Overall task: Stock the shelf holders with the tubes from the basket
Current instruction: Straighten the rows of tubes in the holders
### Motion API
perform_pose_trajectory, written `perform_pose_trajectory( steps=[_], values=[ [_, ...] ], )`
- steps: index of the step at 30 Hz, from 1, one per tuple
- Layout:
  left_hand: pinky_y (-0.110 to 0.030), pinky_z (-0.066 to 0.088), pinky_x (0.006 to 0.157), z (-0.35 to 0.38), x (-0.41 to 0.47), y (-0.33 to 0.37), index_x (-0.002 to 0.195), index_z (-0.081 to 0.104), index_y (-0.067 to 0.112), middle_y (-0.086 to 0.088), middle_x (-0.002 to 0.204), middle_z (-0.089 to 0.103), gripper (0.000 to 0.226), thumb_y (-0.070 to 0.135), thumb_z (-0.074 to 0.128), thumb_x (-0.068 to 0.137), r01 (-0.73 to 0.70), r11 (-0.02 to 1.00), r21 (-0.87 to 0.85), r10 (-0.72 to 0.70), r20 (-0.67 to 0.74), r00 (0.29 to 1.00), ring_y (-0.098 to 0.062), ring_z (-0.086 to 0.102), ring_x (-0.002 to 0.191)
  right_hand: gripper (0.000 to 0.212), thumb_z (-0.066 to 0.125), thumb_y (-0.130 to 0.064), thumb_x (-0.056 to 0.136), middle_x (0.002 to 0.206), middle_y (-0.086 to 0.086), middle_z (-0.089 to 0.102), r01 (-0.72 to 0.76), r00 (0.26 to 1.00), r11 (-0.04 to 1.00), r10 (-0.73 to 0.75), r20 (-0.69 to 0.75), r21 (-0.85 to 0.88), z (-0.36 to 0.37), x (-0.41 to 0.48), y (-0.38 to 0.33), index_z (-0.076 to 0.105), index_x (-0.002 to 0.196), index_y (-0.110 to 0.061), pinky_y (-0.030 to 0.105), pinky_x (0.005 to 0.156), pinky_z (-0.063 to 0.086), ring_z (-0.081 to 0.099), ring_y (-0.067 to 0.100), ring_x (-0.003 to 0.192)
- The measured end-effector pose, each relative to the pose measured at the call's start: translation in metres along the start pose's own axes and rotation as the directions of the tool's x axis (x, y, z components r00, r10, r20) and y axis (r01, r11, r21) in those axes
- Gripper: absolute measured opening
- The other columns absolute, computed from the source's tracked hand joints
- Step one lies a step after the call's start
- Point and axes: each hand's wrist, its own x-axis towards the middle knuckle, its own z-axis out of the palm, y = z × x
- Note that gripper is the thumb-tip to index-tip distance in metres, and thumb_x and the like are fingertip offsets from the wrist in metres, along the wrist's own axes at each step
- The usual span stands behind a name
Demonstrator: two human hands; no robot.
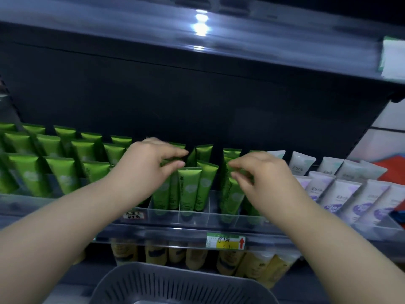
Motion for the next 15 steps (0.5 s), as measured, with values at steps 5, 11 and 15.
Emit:
perform_pose_trajectory(
  steps=[5,11,15],
  values=[
    [-0.031,0.042,0.087,0.002,-0.004,-0.019,0.097,0.074,0.010,-0.007,0.090,0.073,0.028,0.009,0.080,0.070,-0.101,0.993,0.060,0.101,-0.003,0.995,-0.027,0.066,0.085,0.026,0.058,-0.019,0.091,0.109,0.006,0.065,-0.069,0.979,0.996,0.078,0.190,-0.051,0.011,0.037,-0.013,0.066,0.115,-0.016,0.036,0.092,0.047,0.058,0.022,0.104],
    [-0.029,0.043,0.081,0.013,0.003,-0.026,0.092,0.074,0.007,-0.007,0.080,0.073,0.021,0.010,0.075,0.072,-0.210,0.976,0.059,0.211,-0.008,0.978,-0.028,0.064,0.074,0.025,0.055,-0.023,0.091,0.110,0.009,0.062,-0.085,0.904,0.959,0.189,0.384,-0.271,0.033,0.054,-0.019,0.064,0.115,-0.023,0.038,0.084,0.052,0.058,0.031,0.101],
    [-0.020,0.040,0.075,0.020,0.006,-0.021,0.087,0.076,0.009,-0.004,0.077,0.073,0.020,0.017,0.064,0.073,-0.265,0.964,0.023,0.264,0.014,0.964,-0.026,0.063,0.070,0.024,0.053,-0.014,0.092,0.107,0.008,0.061,-0.113,0.825,0.927,0.288,0.486,-0.357,0.031,0.071,-0.022,0.066,0.111,-0.019,0.026,0.075,0.047,0.059,0.028,0.098]
  ],
)
